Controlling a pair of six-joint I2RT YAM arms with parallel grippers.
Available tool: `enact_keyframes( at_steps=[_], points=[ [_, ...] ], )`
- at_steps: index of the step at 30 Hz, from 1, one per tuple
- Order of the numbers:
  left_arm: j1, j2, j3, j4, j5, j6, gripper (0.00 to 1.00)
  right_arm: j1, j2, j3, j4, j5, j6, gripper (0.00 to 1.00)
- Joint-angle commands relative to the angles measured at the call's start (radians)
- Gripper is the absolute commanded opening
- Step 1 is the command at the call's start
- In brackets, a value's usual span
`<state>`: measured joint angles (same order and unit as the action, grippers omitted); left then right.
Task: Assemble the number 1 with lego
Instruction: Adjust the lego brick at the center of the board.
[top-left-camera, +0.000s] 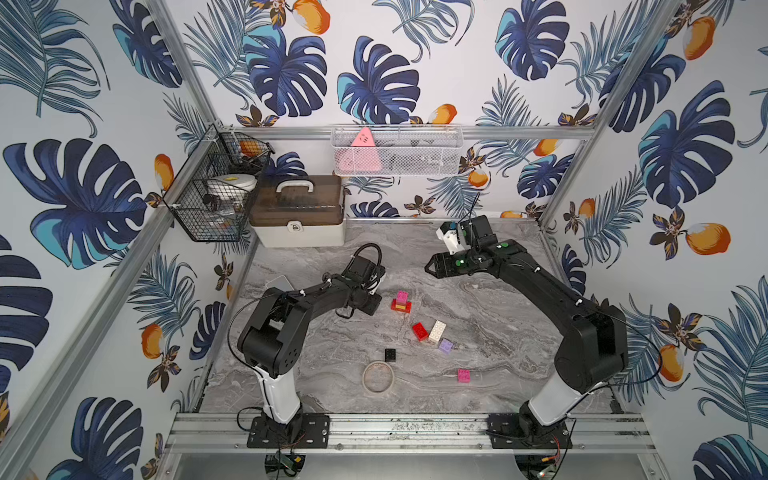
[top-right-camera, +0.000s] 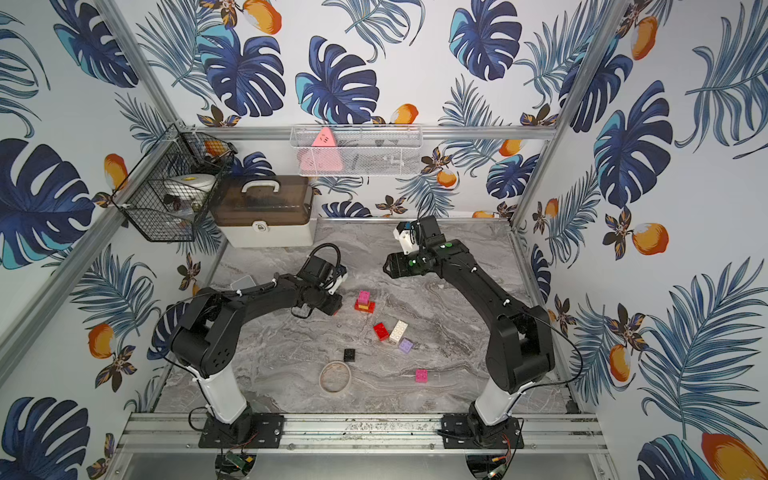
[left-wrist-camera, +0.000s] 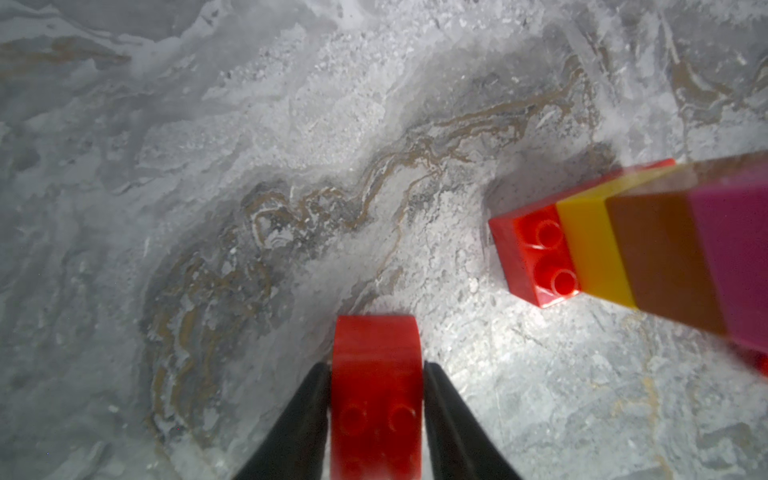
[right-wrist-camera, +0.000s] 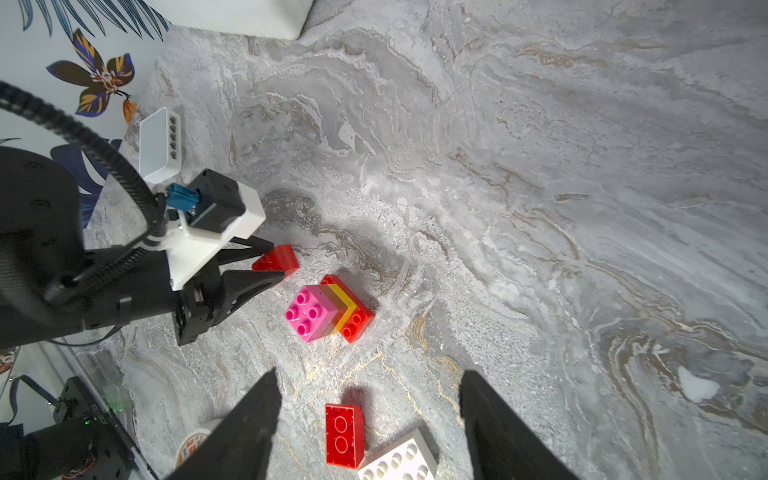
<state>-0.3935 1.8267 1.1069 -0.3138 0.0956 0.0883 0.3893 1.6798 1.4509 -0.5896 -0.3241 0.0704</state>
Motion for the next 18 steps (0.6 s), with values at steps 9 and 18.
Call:
enact_keyframes(
  at_steps=[9,18],
  points=[
    [-0.01,-0.008,-0.003,-0.118,0.103,0.317,0.31,-0.038,-0.023,-0.002,0.03,-0.061,0.021,0.71],
    [-0.032,-0.113,-0.067,-0.117,0.172,0.499,0.48,-0.041,-0.023,-0.014,0.042,-0.084,0.002,0.73]
  ],
)
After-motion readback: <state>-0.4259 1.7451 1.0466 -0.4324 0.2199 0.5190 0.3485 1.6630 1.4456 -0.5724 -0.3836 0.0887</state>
